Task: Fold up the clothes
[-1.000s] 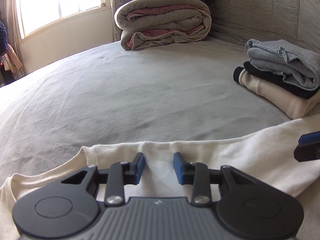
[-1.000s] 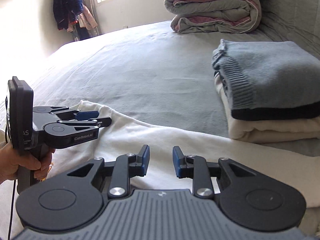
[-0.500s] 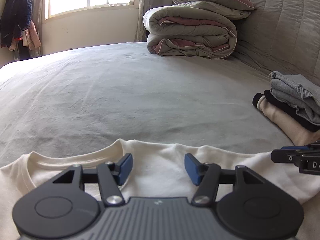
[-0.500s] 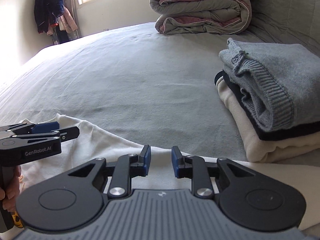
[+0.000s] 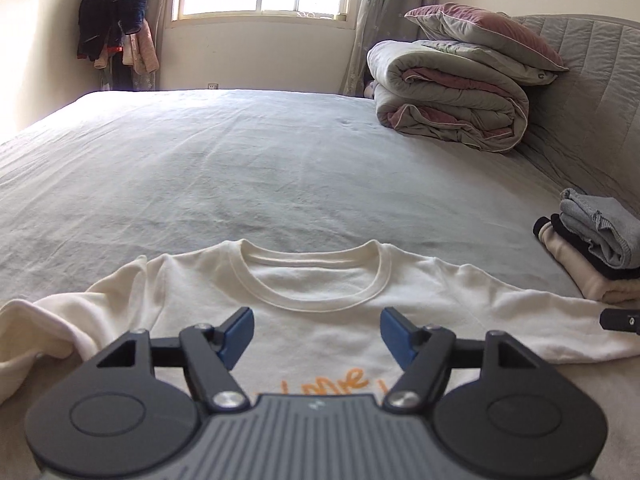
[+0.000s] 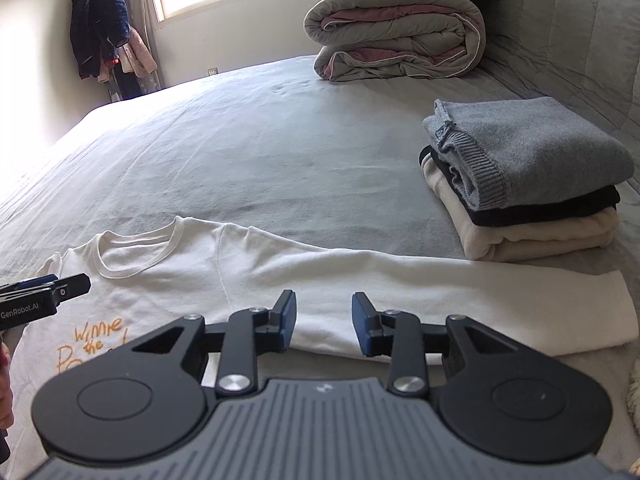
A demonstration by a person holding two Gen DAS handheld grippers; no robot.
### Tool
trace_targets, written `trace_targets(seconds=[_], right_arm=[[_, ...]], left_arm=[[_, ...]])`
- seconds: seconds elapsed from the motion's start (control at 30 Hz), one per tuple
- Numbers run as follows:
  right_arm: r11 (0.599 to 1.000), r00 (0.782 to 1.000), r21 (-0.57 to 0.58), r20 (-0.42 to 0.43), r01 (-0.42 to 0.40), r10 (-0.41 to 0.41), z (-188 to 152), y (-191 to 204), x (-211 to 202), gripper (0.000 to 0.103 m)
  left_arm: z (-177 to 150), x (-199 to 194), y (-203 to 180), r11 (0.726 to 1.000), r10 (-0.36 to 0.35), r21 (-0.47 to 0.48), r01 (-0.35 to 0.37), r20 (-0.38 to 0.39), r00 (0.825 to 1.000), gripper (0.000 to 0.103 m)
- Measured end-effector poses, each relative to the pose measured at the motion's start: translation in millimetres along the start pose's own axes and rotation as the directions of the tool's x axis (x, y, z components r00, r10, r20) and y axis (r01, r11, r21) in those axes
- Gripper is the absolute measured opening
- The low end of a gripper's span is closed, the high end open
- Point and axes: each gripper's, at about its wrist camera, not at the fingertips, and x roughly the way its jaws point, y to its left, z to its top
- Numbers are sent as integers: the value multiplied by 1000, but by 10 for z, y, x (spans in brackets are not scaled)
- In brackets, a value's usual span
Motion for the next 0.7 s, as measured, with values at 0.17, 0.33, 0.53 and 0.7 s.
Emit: trace_targets(seconds=[0.17,0.33,0.53,0.7], right_arm=[[1000,1000,-10,10,-10,10,-77,190,-220,42],[999,1000,-22,16,-24,24,-161,385,-369,48],[999,999,-36,22,-32,33,-239,636,-467,57],[997,999,-60,35,-38,40,-311,833,-527,66]], left_arm=[[-15,-293,357,996,75,-55,-75,-3,997,80],[-56,-505,635,984,147,-94,-150,-28,989,86],[-117,-679,886,972,209,-102,-213,-51,977,94],[-161,-730,1079,968,229,-90,-235,-70,971,99]])
